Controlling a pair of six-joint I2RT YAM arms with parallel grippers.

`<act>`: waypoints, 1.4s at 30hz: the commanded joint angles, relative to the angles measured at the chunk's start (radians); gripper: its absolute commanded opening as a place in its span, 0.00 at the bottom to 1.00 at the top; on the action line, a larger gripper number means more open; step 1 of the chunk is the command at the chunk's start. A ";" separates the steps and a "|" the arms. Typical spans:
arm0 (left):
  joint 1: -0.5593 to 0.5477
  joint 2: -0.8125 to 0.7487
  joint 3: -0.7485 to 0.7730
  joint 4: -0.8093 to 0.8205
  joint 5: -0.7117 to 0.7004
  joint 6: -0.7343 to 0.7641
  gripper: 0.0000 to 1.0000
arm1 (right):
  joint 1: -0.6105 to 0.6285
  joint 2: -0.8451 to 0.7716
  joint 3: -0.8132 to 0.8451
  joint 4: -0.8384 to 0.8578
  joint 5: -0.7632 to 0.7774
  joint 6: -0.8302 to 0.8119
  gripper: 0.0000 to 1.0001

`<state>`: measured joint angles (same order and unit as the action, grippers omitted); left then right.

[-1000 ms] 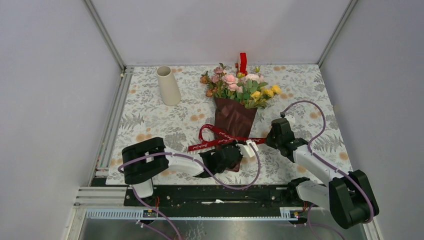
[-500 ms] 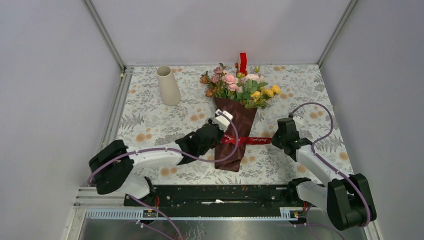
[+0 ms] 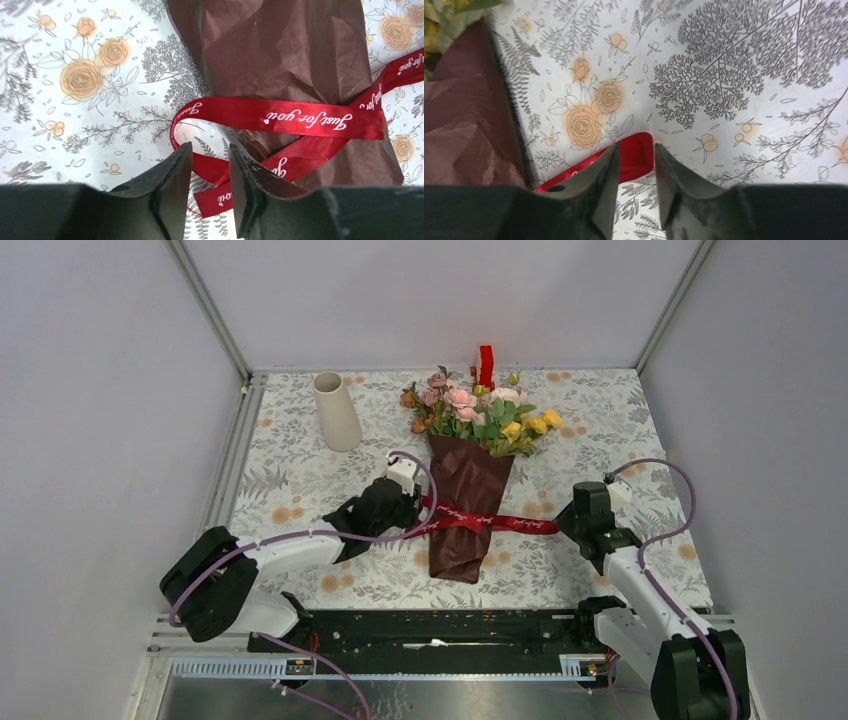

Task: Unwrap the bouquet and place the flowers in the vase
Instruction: Untie the ribbon from the wrapping paper.

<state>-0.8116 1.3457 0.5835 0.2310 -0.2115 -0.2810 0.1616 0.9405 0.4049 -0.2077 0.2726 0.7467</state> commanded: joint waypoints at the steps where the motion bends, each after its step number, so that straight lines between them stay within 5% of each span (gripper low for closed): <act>1: 0.039 0.049 0.085 -0.059 0.069 -0.056 0.39 | -0.007 -0.106 -0.005 -0.027 0.048 -0.011 0.45; 7: 0.075 0.113 0.114 -0.027 0.133 -0.017 0.47 | -0.006 -0.210 -0.013 -0.008 -0.025 -0.076 0.61; 17: 0.078 0.232 0.202 -0.067 0.048 0.120 0.52 | -0.007 -0.128 0.018 0.044 -0.181 -0.113 0.67; 24: 0.080 0.272 0.224 -0.089 0.025 0.139 0.54 | -0.005 -0.005 0.046 0.143 -0.460 -0.208 0.72; 33: 0.079 0.330 0.256 -0.067 0.049 0.169 0.62 | -0.005 0.099 0.047 0.232 -0.547 -0.197 0.72; 39: 0.079 0.363 0.281 -0.093 0.038 0.160 0.18 | -0.005 0.110 0.049 0.231 -0.540 -0.209 0.71; 42: 0.079 0.357 0.270 -0.104 0.010 0.135 0.09 | -0.004 0.108 0.052 0.224 -0.540 -0.215 0.70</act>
<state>-0.7368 1.7065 0.8242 0.1188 -0.1661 -0.1284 0.1589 1.0512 0.4152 -0.0116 -0.2497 0.5587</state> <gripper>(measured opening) 0.129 0.709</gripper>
